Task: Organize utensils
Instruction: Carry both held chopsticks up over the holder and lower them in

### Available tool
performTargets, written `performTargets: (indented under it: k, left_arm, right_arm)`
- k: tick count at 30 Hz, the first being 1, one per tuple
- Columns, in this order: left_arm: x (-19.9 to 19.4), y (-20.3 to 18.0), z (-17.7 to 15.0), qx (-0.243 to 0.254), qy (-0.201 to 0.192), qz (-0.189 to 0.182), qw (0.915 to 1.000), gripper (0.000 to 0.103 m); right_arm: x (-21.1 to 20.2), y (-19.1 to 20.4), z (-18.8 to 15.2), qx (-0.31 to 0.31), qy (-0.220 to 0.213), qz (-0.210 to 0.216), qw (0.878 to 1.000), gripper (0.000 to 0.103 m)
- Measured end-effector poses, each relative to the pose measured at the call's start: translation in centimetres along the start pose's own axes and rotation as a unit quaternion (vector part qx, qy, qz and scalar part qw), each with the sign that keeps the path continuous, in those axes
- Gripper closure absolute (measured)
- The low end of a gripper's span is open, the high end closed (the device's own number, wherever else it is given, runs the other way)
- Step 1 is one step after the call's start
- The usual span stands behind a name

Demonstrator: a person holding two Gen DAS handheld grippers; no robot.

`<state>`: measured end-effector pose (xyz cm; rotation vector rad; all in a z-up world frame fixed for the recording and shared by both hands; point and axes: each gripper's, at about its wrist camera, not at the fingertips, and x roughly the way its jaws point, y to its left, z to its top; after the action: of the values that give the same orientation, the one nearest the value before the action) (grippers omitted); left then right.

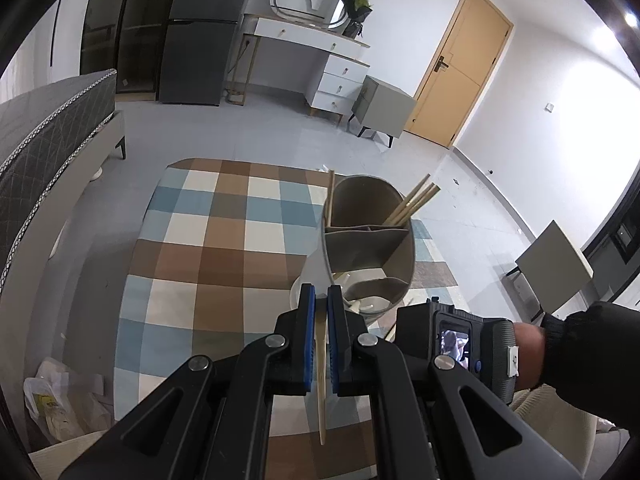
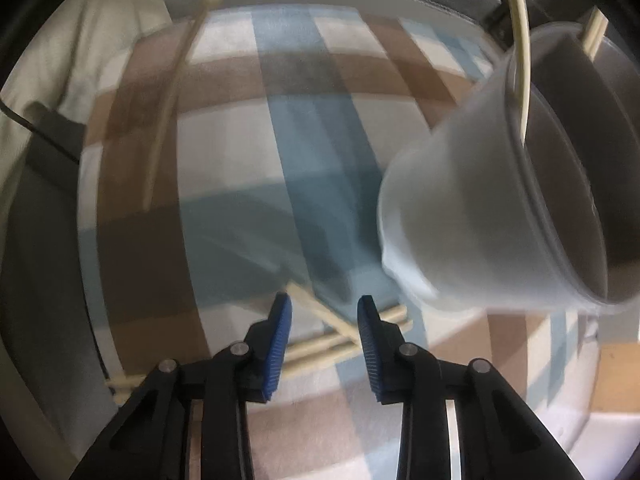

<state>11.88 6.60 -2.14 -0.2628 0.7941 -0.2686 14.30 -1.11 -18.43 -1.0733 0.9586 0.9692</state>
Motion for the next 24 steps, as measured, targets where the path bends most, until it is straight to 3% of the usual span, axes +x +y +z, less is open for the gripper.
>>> performTargets:
  k: [4,7,9,15,20,24]
  left_arm:
    - [0.0,0.2,0.0,0.0,0.0,0.004,1.0,0.102]
    - [0.1,0.2,0.0,-0.001,0.0,0.007,1.0,0.101]
    - [0.1,0.1,0.0,0.0,-0.002,0.009,1.0,0.101]
    - [-0.1,0.0,-0.1,0.004,-0.009,0.023,0.9997,0.101]
    - [-0.3,-0.1,-0.2,0.001,-0.014,0.025,0.9996,0.101]
    - [-0.5,-0.6,-0.3,0.006,-0.019,0.026,0.9995,0.101]
  right_arm:
    - [0.0,-0.1,0.0,-0.002,-0.007,0.026,1.0,0.073]
    - [0.0,0.1,-0.2,0.007,-0.011,0.035,0.999,0.084]
    - [0.0,0.1,-0.4,0.014,-0.014,0.04,0.999,0.098]
    - [-1.2,-0.3,-1.6,0.088,-0.035,0.021,0.995,0.099]
    - [-4.8,-1.9,-3.3,0.185,-0.079,0.012,0.979,0.099]
    - [-8.7,-2.4,-5.2,0.286,-0.135,0.001,0.949,0.099]
